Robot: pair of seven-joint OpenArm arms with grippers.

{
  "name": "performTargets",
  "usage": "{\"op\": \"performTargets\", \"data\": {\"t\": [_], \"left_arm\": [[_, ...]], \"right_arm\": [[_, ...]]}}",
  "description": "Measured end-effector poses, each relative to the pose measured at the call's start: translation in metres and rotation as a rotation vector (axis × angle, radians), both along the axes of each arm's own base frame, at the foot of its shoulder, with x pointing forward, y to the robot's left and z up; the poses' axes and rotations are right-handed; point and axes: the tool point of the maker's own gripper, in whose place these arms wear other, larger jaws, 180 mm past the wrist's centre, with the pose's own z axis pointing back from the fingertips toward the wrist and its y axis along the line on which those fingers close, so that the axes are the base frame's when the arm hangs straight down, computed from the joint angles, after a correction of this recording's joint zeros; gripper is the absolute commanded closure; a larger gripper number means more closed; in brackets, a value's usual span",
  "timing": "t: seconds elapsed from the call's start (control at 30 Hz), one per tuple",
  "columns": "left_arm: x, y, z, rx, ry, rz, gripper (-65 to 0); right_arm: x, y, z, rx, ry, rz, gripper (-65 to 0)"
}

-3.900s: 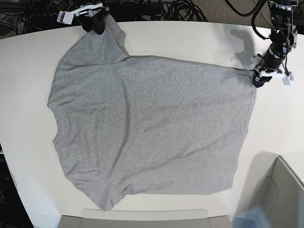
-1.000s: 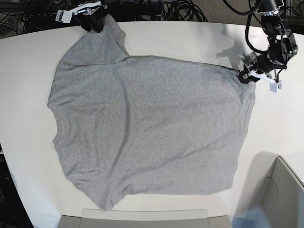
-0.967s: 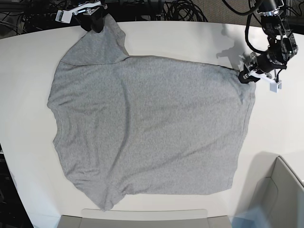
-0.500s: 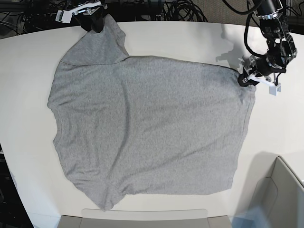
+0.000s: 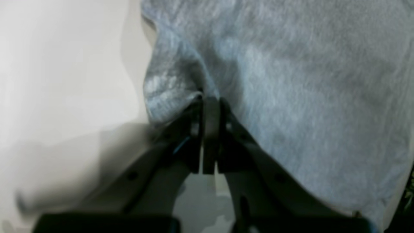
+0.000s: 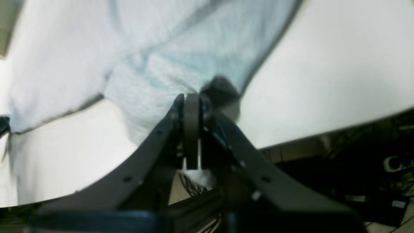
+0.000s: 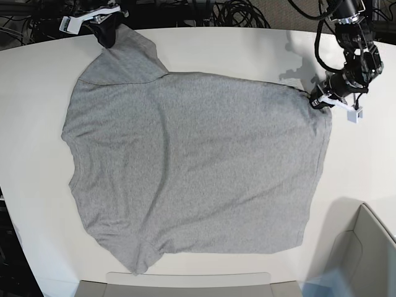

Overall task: Fold the T-shirt properly
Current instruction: 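Lift both shoulder corners and pull them toward the robot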

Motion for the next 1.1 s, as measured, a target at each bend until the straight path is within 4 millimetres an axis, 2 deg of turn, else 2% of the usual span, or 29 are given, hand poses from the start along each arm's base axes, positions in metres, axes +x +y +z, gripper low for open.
{"op": "performTargets", "data": {"t": [0.17, 0.4, 0.47, 0.57, 0.67, 0.87, 1.0, 1.1], "left_arm": [[-0.036, 0.005, 0.008, 0.041, 0.019, 0.007, 0.0], [-0.073, 0.031, 0.023, 0.131, 0.072, 0.050, 0.0], [-0.080, 0.033, 0.024, 0.148, 0.085, 0.042, 0.0], [-0.093, 0.033, 0.027, 0.176, 0.110, 0.026, 0.0], [-0.105, 0.031, 0.033, 0.200, 0.132, -0.001, 0.0], [-0.103, 0.025, 0.036, 0.195, 0.120, -0.003, 0.0], [-0.095, 0.025, 0.037, 0.193, 0.109, 0.002, 0.0], [-0.090, 0.037, 0.045, 0.211, 0.084, 0.049, 0.0]], "right_arm": [[-0.003, -0.011, 0.010, -0.024, -0.008, -0.012, 0.0], [-0.023, -0.009, 0.006, -0.018, 0.045, -0.016, 0.0], [-0.028, -0.010, 0.007, -0.021, 0.046, -0.022, 0.0], [-0.032, -0.018, 0.021, -0.038, -0.024, -0.071, 0.0], [-0.038, -0.014, 0.033, -0.002, -0.075, -0.065, 0.0], [-0.031, -0.011, 0.038, 0.010, -0.101, -0.055, 0.0], [-0.019, -0.007, 0.053, 0.023, -0.153, -0.050, 0.0], [-0.008, 0.002, 0.056, 0.041, -0.149, -0.004, 0.0]]}}
